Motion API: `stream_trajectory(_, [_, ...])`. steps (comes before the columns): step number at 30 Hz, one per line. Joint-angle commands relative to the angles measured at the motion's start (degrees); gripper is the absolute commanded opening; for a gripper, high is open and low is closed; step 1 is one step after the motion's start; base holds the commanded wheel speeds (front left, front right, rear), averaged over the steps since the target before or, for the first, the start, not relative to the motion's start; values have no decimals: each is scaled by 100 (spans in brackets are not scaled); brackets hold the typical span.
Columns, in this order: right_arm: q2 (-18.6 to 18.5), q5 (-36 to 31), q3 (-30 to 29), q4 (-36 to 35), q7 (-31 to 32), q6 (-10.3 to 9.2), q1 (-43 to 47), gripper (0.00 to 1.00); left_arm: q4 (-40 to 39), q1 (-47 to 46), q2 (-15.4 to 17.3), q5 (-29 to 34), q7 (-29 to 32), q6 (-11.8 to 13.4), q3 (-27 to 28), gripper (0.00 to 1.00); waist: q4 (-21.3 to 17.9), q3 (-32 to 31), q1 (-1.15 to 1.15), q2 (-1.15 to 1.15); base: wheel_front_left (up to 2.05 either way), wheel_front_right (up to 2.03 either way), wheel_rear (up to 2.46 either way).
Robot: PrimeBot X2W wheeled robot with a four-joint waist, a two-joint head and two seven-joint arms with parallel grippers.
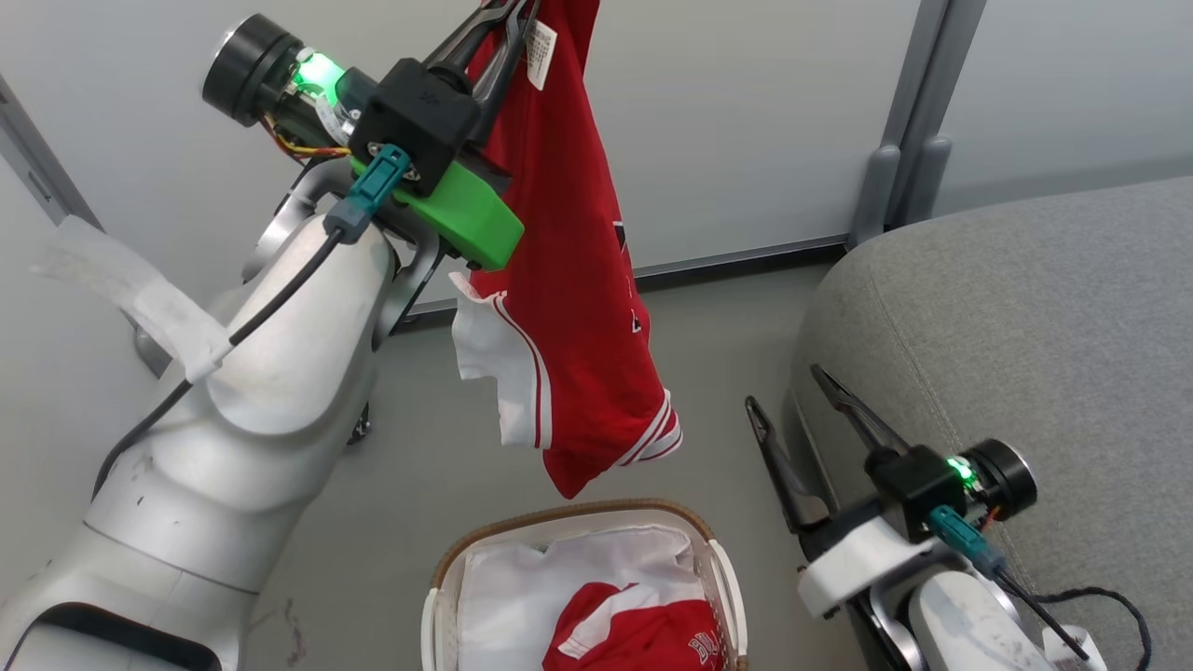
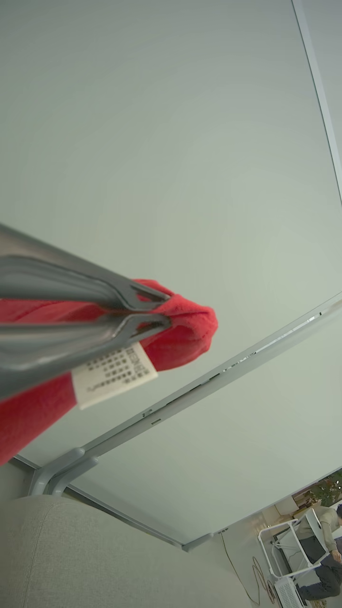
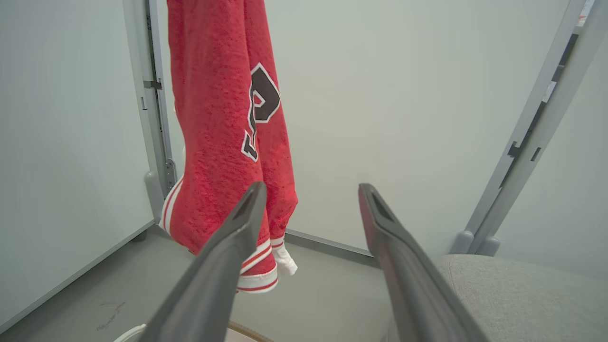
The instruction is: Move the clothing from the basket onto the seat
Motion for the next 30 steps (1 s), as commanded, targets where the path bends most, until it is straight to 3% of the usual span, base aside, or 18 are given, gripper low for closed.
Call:
stream_trajectory(1, [-21,-76,124,62,-29,-5,-222,100,-29,-135,-42,-71,-4,-18,-41,0,25,3,0,0,0,0,0])
stream_trajectory(15, [-25,318,1169,1503,-27,-5,-1852,100,-258,-299,-260,-300,-17,-21,-466,0,372,-42,0,0,0,0,0])
stream_trajectory(24, [-402,1242,2214,2099,-28,-5,-2528,100,-632,-253,-311,-418,-56,-21,-719,0,517,-70,0,0,0,0,0])
stream_trajectory(30, [-391,1568,2674,2362,-28,-5,-2903,100,-767,-255,-378,-494,-47,-14,-805,0,564,-79,0,0,0,0,0])
